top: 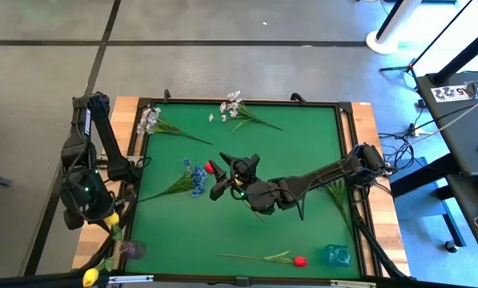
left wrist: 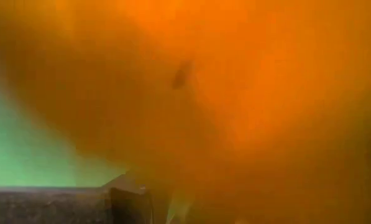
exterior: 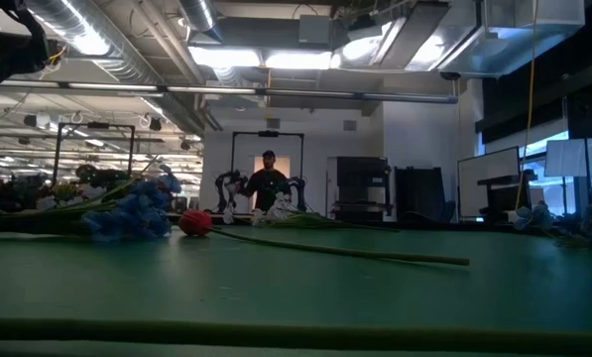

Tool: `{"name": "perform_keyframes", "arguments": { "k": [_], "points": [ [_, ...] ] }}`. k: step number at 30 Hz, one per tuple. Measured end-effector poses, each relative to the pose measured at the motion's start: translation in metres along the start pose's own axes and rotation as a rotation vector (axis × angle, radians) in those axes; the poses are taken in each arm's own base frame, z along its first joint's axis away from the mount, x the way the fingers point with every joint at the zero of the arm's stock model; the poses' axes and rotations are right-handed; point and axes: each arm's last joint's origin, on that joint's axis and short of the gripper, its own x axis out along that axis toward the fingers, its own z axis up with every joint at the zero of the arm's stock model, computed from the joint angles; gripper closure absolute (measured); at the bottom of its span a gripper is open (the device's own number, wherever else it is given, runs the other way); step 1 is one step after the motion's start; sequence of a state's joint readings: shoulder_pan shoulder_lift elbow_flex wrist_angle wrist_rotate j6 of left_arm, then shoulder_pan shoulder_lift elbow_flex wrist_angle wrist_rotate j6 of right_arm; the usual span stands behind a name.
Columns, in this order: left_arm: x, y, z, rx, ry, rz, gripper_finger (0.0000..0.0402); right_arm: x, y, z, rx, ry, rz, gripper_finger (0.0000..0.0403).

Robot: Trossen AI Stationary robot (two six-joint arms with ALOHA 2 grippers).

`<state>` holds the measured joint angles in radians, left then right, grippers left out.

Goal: Sort flowers into vase by color
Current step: Put the yellow tulip into the purple vase, then put the right white flowers into the purple vase

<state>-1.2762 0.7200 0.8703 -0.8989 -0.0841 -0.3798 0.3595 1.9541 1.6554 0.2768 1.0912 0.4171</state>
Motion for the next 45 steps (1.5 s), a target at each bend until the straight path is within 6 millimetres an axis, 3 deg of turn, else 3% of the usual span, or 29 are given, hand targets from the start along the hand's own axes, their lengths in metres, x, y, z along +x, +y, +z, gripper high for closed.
{"name": "perform_keyframes", "arguments": {
  "k": [9,19,30,36,45],
  "points": [
    [0.003,0.004,-0.007,0.109,0.090,0.064,0.0220,0.000,0.000,-0.001,-0.007,0.006,-0.001,0.0205],
    [0.018,0.009,-0.021,0.073,0.158,0.114,0.0170,0.000,-0.001,-0.001,-0.012,0.008,-0.003,0.0205],
    [0.034,0.008,-0.026,0.111,0.179,0.075,0.0170,0.000,-0.001,-0.005,-0.051,0.039,0.023,0.0205],
    [0.028,0.010,-0.021,0.060,0.159,0.130,0.0169,0.000,-0.002,-0.006,-0.064,0.045,0.020,0.0205],
    [0.003,0.014,-0.012,-0.197,0.240,0.118,0.0174,0.000,-0.001,-0.005,-0.116,0.039,0.025,0.0205]
  ]
}}
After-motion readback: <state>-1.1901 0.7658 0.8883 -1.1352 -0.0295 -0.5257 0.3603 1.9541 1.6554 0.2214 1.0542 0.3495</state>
